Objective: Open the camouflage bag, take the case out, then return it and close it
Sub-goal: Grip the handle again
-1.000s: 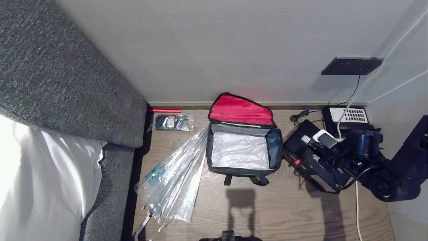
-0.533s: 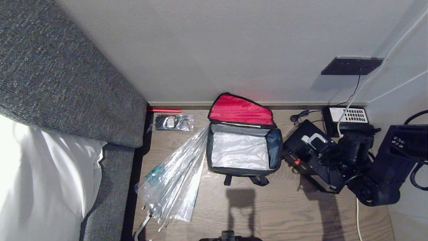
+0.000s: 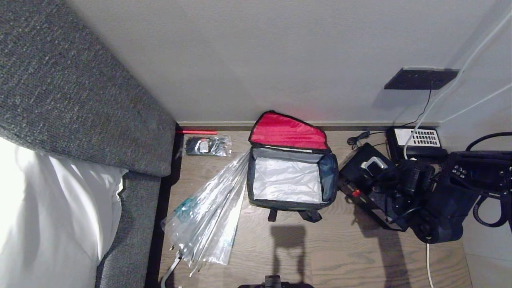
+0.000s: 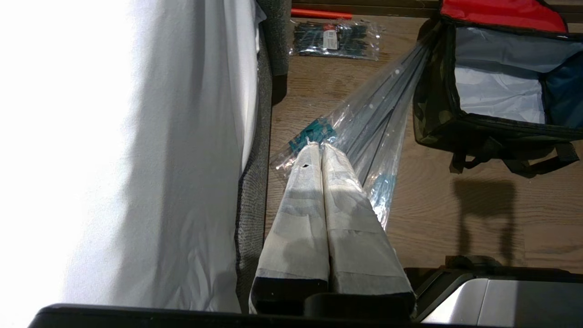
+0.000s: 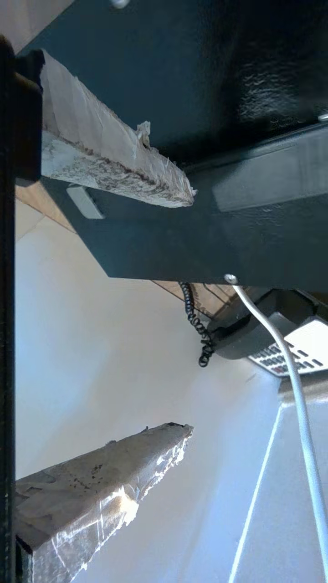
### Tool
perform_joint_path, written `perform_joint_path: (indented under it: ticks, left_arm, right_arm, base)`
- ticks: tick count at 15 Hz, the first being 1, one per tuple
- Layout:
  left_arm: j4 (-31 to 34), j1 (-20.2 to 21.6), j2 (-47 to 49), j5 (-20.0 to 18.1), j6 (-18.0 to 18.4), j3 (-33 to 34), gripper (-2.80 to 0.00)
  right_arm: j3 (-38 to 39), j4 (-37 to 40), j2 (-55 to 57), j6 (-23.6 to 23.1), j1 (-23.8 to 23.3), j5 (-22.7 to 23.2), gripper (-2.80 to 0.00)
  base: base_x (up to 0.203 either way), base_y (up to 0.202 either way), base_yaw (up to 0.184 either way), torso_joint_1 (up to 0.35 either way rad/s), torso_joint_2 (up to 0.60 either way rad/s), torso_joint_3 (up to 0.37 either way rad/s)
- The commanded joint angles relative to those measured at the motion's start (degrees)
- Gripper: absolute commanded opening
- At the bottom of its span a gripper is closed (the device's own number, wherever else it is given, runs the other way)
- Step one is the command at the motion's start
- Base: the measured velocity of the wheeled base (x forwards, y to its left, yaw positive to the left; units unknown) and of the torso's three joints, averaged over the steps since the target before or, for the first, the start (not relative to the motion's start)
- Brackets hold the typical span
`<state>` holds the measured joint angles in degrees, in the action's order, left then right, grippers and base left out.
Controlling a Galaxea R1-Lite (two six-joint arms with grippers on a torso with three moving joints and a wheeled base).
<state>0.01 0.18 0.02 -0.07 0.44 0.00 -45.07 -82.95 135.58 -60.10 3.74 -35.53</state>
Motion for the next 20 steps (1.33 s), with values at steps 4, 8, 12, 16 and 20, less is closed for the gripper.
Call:
perform_joint_path:
  ticks: [4, 8, 12, 16, 20]
  left_arm:
    - [0.0, 0.0, -0.1, 0.0, 0.0, 0.0, -2.8]
    - [0.0, -0.1, -0.1, 0.0, 0.0, 0.0, -2.8]
    - [0.0, 0.0, -0.1, 0.0, 0.0, 0.0, -2.8]
    - [0.0, 0.0, -0.1, 0.0, 0.0, 0.0, -2.8]
    - [0.0, 0.0, -0.1, 0.0, 0.0, 0.0, -2.8]
  right_arm:
    - [-0.4, 0.1, 1.1, 5.5, 3.9, -6.0, 0.0]
    - [-1.9, 1.9, 4.0, 9.8, 5.7, -8.2, 0.0]
    - [-5.6, -0.2, 6.4, 9.2, 5.4, -8.4, 0.0]
    - [-7.2, -1.8, 7.3, 6.5, 4.6, -8.4, 0.0]
    - [-9.4, -1.8, 8.5, 4.9, 3.1, -8.4, 0.0]
  base:
    - [0.0, 0.0, 0.0, 0.0, 0.0, 0.0]
    - [0.0, 0.0, 0.0, 0.0, 0.0, 0.0]
    - [0.0, 0.0, 0.0, 0.0, 0.0, 0.0]
    - [0.0, 0.0, 0.0, 0.0, 0.0, 0.0]
    - [0.0, 0.0, 0.0, 0.0, 0.0, 0.0]
